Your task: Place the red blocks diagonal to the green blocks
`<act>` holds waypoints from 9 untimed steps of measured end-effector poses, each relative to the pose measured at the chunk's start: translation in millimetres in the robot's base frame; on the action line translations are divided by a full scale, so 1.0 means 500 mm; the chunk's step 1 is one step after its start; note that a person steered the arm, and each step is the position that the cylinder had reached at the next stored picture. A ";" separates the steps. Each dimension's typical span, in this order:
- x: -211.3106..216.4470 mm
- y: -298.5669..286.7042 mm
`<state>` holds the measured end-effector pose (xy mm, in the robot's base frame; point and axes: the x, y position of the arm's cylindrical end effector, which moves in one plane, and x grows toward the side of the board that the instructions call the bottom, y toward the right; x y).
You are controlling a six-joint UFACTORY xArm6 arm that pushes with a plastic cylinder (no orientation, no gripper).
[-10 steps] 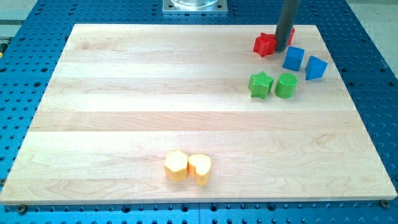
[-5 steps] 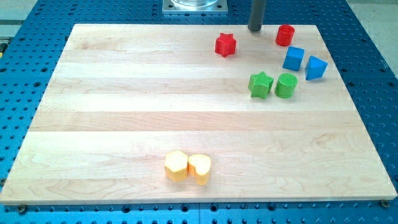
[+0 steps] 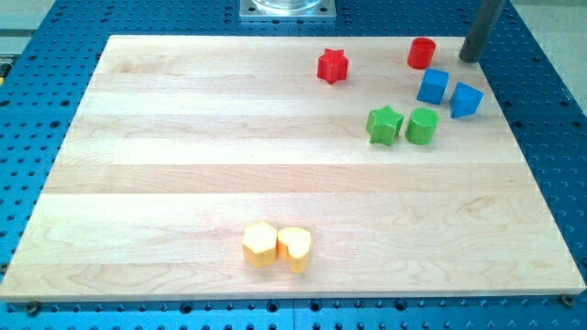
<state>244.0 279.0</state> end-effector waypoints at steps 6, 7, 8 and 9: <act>-0.007 -0.342; -0.007 -0.381; -0.007 -0.387; -0.010 -0.387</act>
